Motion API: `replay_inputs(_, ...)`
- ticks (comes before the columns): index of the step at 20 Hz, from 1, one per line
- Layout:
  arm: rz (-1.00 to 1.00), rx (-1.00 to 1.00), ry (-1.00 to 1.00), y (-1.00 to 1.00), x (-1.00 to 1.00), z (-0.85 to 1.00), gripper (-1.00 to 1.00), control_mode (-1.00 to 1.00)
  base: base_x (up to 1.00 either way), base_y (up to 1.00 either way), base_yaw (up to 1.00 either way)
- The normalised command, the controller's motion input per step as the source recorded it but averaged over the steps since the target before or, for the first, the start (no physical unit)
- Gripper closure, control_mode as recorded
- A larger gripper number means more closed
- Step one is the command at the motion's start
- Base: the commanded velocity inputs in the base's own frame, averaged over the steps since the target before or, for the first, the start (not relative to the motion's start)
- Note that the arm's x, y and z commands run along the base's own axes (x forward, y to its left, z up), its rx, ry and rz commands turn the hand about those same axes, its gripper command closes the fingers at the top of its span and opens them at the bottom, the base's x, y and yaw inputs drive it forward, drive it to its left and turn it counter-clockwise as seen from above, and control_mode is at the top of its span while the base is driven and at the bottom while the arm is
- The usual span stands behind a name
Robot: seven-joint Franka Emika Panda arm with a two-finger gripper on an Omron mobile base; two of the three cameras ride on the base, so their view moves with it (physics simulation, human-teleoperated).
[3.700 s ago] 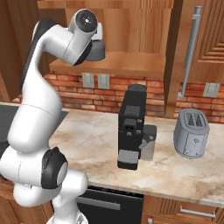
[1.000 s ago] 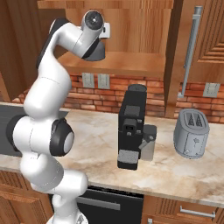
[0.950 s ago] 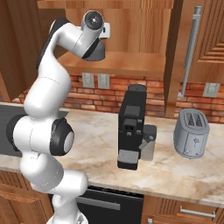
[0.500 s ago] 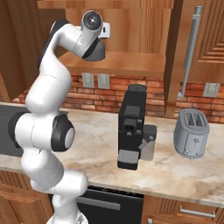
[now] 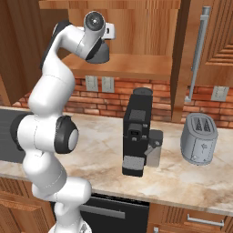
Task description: Open the cabinet, pick the kettle from the cabinet, and place it in the sink.
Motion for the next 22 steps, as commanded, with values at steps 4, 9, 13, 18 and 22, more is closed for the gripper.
replay_inputs(4, -0.01, 0.00, 0.00, 0.00, 0.14, 0.00, -1.00, -1.00, 0.00, 0.00, 0.00)
replay_inputs(9, -0.01, 0.00, 0.00, 0.00, 0.13, 0.00, -1.00, -1.00, 0.00, 0.00, 0.00)
replay_inputs(13, -0.01, 0.00, 0.00, 0.00, 0.16, 0.00, -1.00, -1.00, 0.00, 0.00, 0.00)
replay_inputs(18, 0.00, 0.00, 0.00, 0.00, 0.13, 0.00, -1.00, -1.00, 0.00, 0.00, 0.00)
replay_inputs(22, 0.00, 0.00, -0.02, 0.01, 0.15, 0.00, -1.00, -1.00, 0.00, 0.00, 0.00)
